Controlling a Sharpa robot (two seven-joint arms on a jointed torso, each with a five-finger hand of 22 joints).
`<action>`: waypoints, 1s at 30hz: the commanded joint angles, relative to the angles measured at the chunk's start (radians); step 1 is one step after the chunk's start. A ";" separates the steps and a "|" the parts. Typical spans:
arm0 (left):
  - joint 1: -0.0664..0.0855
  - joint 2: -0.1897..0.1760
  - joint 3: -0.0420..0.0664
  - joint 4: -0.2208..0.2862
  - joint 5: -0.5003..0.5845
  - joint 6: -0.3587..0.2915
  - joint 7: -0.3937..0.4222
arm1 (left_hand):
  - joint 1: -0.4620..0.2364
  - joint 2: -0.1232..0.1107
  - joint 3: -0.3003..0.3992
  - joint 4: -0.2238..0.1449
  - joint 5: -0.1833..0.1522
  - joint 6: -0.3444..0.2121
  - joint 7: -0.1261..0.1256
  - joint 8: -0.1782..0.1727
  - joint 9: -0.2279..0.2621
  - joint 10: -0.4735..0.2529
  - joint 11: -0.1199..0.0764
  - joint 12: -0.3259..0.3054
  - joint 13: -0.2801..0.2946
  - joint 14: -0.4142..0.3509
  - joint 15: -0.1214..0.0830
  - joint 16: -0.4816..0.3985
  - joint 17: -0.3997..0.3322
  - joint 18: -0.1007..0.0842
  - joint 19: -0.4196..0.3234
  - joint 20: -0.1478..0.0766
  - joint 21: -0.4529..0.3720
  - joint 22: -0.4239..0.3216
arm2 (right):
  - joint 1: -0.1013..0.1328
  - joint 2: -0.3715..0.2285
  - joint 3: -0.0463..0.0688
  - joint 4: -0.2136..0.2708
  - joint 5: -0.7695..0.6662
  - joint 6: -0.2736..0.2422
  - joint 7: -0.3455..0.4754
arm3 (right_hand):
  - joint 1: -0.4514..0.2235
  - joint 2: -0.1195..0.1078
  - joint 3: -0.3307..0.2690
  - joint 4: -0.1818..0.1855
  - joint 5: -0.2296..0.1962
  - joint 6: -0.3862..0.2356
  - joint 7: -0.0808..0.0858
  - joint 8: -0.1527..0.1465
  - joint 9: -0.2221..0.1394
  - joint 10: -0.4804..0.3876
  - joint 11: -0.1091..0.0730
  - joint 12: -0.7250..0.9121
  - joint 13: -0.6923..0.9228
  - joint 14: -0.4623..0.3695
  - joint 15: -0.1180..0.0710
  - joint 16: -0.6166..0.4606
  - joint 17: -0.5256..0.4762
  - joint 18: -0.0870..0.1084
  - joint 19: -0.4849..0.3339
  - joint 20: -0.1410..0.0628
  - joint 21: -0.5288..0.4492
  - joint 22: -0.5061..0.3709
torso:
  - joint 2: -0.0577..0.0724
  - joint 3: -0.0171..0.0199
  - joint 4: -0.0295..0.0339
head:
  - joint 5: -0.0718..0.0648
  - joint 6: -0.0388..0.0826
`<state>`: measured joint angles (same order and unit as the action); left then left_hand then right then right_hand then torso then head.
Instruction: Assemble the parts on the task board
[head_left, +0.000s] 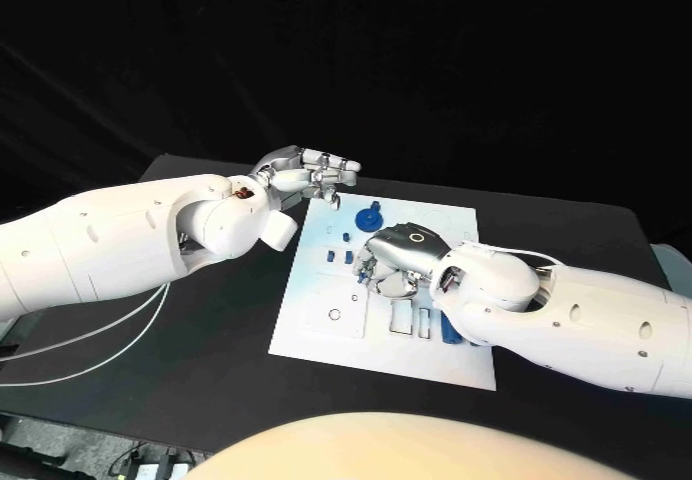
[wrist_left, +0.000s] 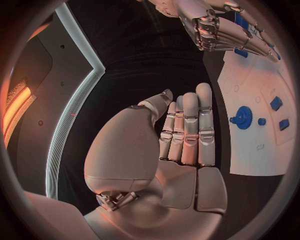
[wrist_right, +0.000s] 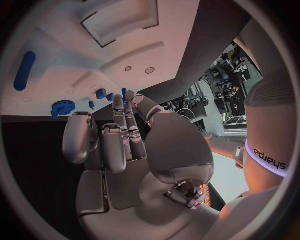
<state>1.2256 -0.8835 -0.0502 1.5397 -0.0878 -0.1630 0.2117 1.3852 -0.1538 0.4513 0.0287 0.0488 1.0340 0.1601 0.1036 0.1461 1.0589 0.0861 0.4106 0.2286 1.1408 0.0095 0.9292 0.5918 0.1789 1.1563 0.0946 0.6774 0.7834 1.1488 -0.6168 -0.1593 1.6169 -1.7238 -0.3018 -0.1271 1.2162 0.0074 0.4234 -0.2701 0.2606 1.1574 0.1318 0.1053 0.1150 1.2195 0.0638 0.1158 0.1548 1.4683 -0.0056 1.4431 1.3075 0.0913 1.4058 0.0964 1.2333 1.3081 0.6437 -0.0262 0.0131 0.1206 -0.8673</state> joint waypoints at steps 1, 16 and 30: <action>0.000 0.004 0.000 0.001 0.000 0.016 0.003 | 0.003 0.007 -0.006 0.002 -0.001 -0.005 -0.002 -0.004 -0.001 -0.004 -0.001 0.004 0.001 0.009 0.001 -0.007 -0.002 0.004 0.006 0.002 -0.004 -0.001 | -0.010 0.009 -0.001 -0.015 -0.003 0.019 0.007 | -0.001 -0.007 0.005 0.004 -0.001 0.005 -0.001 0.007 0.002 0.005 0.000 0.001 0.001 0.060 -0.008 0.003 0.043 -0.013 0.000 -0.006 -0.005 0.056 | 0.000 0.0009 -0.0003 | 0.014 -0.005; 0.001 0.007 0.000 0.003 0.000 0.017 0.001 | 0.003 0.007 -0.006 0.002 -0.001 -0.005 -0.002 -0.004 -0.001 -0.004 -0.001 0.004 0.001 0.009 0.001 -0.007 -0.002 0.004 0.006 0.002 -0.004 -0.001 | -0.041 0.039 -0.002 -0.054 -0.006 0.032 0.009 | -0.002 -0.007 0.005 0.005 -0.001 0.004 -0.001 0.006 0.002 0.004 0.000 0.001 0.001 0.059 -0.008 0.003 0.042 -0.013 -0.001 -0.006 -0.008 0.054 | 0.001 0.0018 -0.0010 | 0.034 -0.005; 0.001 0.008 0.000 0.004 0.000 0.018 -0.001 | 0.003 0.007 -0.006 0.002 -0.001 -0.005 -0.002 -0.004 -0.001 -0.004 -0.001 0.004 0.001 0.009 0.001 -0.007 -0.002 0.004 0.006 0.002 -0.004 -0.001 | -0.048 0.044 -0.002 -0.053 -0.007 0.039 0.009 | -0.004 -0.007 0.005 0.008 0.000 0.004 -0.001 0.006 0.002 0.004 0.001 0.001 0.001 0.059 -0.008 0.003 0.042 -0.013 -0.001 -0.006 -0.008 0.054 | 0.001 0.0018 -0.0016 | 0.037 -0.005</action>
<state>1.2257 -0.8772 -0.0502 1.5409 -0.0877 -0.1630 0.2069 1.3852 -0.1538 0.4514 0.0287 0.0488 1.0340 0.1601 0.1036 0.1462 1.0590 0.0860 0.4106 0.2284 1.1407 0.0096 0.9292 0.5911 0.1788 1.1563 0.0946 0.6774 0.7835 1.1024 -0.5732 -0.1616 1.5622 -1.7247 -0.2729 -0.1213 1.2161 0.0074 0.4263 -0.2671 0.2566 1.1525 0.1328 0.1080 0.1157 1.2194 0.0640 0.1157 0.1551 1.4646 -0.0093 1.4431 1.3079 0.0914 1.4058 0.0964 1.2286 1.3078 0.6447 -0.0243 0.0114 0.1577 -0.8727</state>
